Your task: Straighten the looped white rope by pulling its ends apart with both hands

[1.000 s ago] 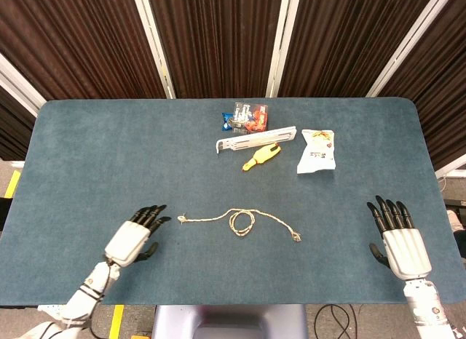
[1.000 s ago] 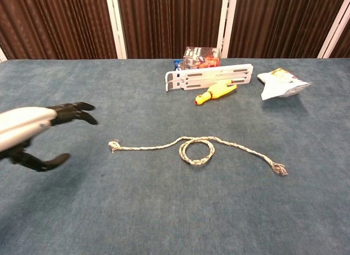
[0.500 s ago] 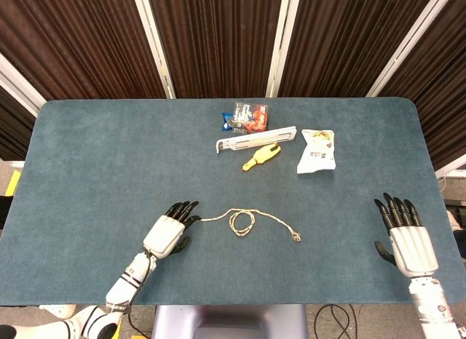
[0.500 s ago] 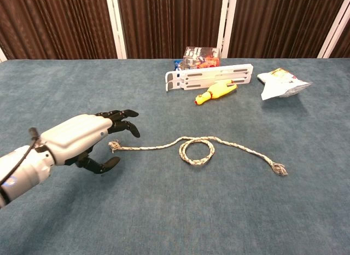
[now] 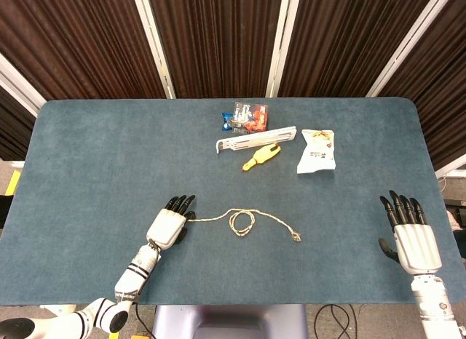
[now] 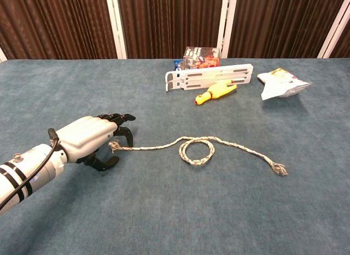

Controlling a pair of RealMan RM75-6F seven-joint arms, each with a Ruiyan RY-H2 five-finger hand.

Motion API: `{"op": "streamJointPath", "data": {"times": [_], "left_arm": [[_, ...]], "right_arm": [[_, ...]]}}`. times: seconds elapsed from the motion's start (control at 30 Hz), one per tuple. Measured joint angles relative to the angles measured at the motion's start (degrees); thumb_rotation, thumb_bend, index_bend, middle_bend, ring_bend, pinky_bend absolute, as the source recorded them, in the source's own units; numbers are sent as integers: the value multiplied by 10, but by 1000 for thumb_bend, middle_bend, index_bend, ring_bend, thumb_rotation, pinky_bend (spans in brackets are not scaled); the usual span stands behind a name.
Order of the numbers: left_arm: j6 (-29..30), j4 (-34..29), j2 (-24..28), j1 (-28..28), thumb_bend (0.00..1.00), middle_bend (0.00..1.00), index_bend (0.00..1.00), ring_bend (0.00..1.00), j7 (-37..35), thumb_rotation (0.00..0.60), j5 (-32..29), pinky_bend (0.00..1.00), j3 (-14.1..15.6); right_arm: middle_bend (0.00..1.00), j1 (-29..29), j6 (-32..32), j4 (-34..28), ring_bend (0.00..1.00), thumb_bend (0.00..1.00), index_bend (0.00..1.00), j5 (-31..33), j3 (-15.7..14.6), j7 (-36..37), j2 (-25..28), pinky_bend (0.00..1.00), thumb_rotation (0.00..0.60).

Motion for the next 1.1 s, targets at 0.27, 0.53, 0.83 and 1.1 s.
{"op": "streamJointPath", "data": {"times": [0.27,0.53,0.83,1.1], "left_arm": [[7,26,-9,-9,460,38,448,0,-8,600,-5,154,-1],[7,42,-14,-15,450,87,505,0,-16,600,-13,184,-1],[13,47,-17,-18,441,98,527,0,-22,600,-13,188,5],[23,45,-13,-19,444,114,581,0,-32,600,-9,192,6]], "right_arm": [[0,3,-8,1,0,358,0,6,-1,-11,-4,0,600],[0,2,-7,0,0,358,0,13,1,-23,-8,0,600],[0,2,-7,-1,0,358,0,14,1,-26,-9,0,600],[0,3,-8,0,0,358,0,13,-1,-29,-10,0,600]]}}
